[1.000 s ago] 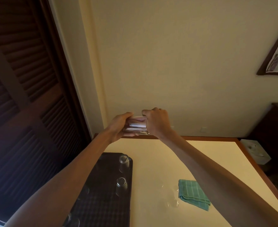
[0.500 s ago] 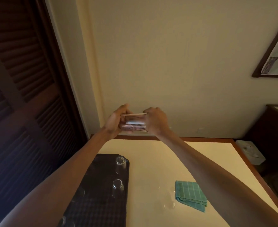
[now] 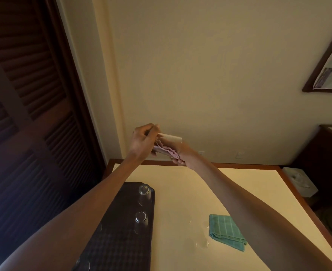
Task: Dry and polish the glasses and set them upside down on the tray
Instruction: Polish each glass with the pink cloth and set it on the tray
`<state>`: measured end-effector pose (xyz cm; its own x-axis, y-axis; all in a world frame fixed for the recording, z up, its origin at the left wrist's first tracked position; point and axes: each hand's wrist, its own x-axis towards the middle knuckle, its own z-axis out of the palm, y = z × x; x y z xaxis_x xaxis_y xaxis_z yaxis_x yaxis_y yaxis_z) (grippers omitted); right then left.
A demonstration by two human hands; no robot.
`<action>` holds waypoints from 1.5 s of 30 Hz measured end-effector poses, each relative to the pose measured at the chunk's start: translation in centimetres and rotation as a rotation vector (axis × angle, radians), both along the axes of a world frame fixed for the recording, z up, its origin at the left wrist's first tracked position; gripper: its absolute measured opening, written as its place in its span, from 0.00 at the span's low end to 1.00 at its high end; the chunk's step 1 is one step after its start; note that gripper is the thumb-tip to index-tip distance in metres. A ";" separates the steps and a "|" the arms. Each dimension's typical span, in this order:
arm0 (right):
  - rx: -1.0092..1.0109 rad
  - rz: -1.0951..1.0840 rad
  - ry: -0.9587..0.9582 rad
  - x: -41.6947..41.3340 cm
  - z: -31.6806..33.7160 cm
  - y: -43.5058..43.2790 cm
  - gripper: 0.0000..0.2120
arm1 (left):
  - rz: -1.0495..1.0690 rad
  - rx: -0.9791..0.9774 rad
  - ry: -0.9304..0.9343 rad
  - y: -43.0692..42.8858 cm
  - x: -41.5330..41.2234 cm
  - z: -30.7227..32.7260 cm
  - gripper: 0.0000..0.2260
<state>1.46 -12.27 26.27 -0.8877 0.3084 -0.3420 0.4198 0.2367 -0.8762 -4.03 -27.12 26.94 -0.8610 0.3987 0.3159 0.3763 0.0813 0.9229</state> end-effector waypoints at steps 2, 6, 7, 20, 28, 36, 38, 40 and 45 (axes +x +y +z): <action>0.495 0.076 0.125 0.5 1.2 0.4 0.17 | -0.130 0.075 -0.167 -0.4 -0.1 0.0 0.16; 1.300 0.120 0.361 2.1 4.1 -0.2 0.11 | -0.256 0.068 -0.568 -0.6 -0.1 0.7 0.16; 1.358 0.131 0.393 2.3 4.5 -0.4 0.12 | -0.232 0.034 -0.589 -0.4 0.0 0.7 0.15; 0.126 0.007 0.039 1.1 0.4 -0.5 0.16 | -0.091 0.040 -0.072 -0.5 0.3 -0.2 0.15; 1.254 0.091 0.555 2.4 3.5 -0.3 0.12 | -0.155 0.008 -0.595 -0.5 1.1 0.6 0.15; -0.083 0.001 0.081 0.9 -1.8 -0.2 0.15 | -0.002 -0.071 -0.017 -0.4 0.6 0.2 0.15; -0.211 0.053 -0.007 1.4 -0.9 -0.6 0.20 | 0.013 -0.068 0.037 -0.5 0.8 0.1 0.13; -0.056 0.127 0.065 1.6 0.1 -0.6 0.16 | -0.034 0.002 -0.027 -0.8 0.9 -0.3 0.13; 1.234 0.086 0.332 2.6 2.5 -0.5 0.07 | -0.198 0.006 -0.563 -1.2 1.3 0.2 0.16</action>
<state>4.09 -12.73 28.78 -0.9079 0.1988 0.3690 0.1670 0.9790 -0.1167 -2.74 -28.35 27.15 -0.8063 0.5680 -0.1651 -0.1640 0.0534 0.9850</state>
